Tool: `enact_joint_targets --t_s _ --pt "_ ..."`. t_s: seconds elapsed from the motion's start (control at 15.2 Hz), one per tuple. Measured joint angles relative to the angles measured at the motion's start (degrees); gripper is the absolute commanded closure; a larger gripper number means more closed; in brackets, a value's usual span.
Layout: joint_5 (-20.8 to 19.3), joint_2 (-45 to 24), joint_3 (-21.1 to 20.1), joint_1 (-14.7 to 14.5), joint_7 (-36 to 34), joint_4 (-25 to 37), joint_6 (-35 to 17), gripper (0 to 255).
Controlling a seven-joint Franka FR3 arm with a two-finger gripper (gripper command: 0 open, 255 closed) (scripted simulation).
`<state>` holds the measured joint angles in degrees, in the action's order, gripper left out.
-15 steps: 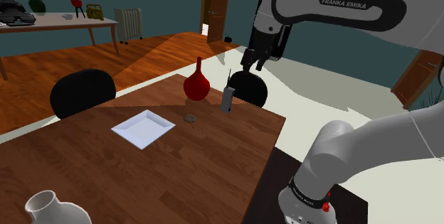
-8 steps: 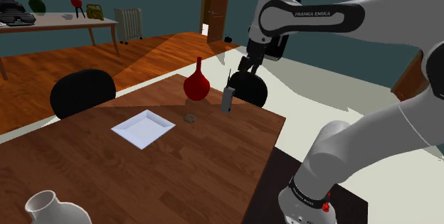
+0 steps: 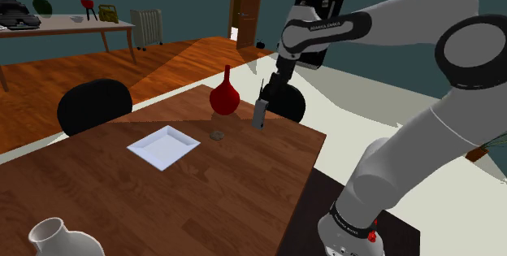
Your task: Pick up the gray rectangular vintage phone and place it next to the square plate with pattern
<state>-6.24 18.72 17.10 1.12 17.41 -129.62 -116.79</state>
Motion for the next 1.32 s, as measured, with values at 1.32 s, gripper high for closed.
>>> enact_joint_targets --t_s 1.32 --pt "16.2 -36.2 5.5 4.4 24.7 20.4 -12.5 0"
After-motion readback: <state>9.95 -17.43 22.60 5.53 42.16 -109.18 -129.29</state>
